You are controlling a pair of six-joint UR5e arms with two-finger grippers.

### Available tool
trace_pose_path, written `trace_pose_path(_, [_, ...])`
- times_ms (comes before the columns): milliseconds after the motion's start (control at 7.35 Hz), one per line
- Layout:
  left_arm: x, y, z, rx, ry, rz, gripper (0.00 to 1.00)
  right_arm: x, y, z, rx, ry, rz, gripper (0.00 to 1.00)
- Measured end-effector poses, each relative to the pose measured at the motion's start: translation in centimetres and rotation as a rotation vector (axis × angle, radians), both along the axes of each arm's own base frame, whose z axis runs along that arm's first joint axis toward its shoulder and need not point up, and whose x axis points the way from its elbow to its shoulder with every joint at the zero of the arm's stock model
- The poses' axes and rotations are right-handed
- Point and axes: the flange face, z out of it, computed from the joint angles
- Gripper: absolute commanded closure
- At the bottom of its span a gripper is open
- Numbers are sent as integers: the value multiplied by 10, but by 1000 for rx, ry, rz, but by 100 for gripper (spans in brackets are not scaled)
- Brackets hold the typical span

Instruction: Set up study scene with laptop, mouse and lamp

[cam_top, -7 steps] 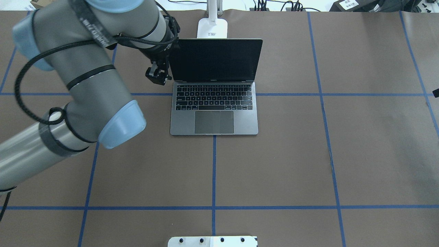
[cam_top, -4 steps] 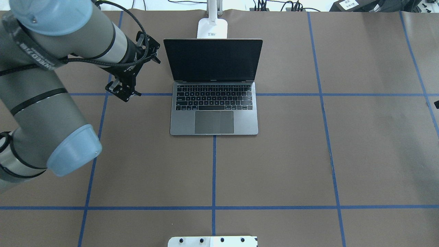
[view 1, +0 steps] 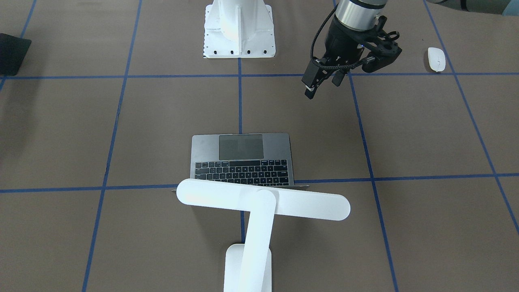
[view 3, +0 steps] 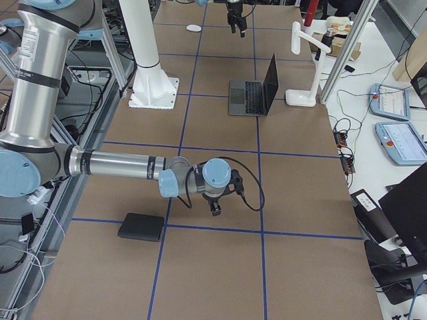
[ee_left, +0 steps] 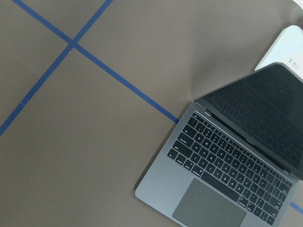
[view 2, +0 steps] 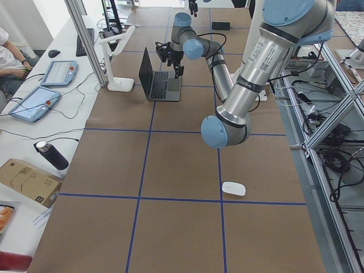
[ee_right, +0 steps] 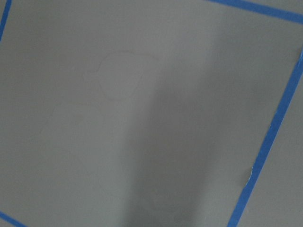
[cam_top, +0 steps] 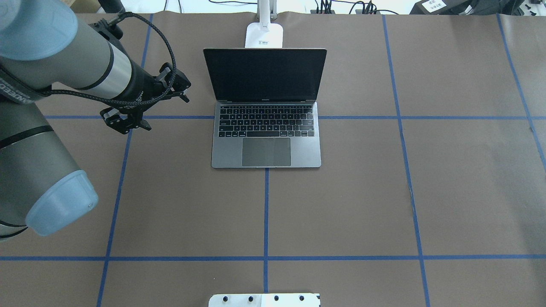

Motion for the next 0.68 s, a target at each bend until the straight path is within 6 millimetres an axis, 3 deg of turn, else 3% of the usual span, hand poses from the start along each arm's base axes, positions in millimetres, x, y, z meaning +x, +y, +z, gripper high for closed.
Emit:
trace_pose_path(272, [-3, -3, -1, 34, -5, -11, 1, -9, 32, 26, -9, -14, -87, 11])
trace_pose_path(680, [-8, -5, -8, 59, -4, -37, 1, -51, 54, 59, 4, -75, -293, 11])
